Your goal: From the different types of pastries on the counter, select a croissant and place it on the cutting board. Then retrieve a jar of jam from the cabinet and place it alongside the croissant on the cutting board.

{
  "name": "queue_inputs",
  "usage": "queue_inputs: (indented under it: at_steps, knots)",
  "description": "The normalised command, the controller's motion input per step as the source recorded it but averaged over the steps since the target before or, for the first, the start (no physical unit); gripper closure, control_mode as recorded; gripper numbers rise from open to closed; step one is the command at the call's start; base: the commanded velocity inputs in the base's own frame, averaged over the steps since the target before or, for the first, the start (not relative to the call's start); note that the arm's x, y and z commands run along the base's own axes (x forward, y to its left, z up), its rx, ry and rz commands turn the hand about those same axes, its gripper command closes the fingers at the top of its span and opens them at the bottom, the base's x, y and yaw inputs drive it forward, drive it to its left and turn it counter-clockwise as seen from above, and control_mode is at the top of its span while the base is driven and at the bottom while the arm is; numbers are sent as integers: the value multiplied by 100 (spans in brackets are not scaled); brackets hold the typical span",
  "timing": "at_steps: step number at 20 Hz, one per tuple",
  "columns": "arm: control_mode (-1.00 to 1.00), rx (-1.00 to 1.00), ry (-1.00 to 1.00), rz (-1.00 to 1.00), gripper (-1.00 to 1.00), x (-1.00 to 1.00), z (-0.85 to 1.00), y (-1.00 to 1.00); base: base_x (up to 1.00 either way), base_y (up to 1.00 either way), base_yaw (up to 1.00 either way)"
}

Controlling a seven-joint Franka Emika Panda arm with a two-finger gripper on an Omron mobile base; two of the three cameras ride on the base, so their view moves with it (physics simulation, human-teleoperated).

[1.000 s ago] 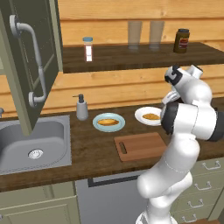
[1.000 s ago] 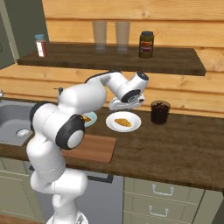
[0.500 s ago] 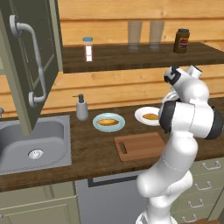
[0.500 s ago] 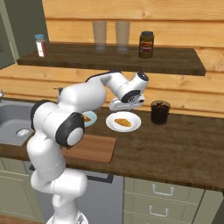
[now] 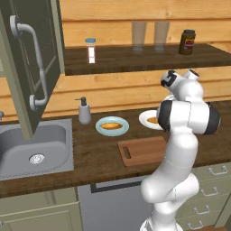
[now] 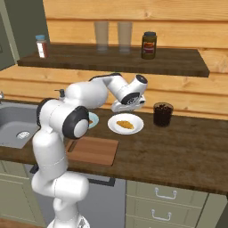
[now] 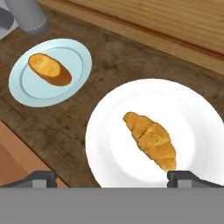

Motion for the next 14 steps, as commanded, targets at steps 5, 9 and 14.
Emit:
queue_inputs:
  at_steps: [5,9,14]
  knots:
    - [-100,0,0,0,-100,31,-29,0,0,0,0]
    - [-100,0,0,0,-100,46,-42,0,0,0,0]
    - [-100,0,3,0,-100,33,-27,-4,0,0,0]
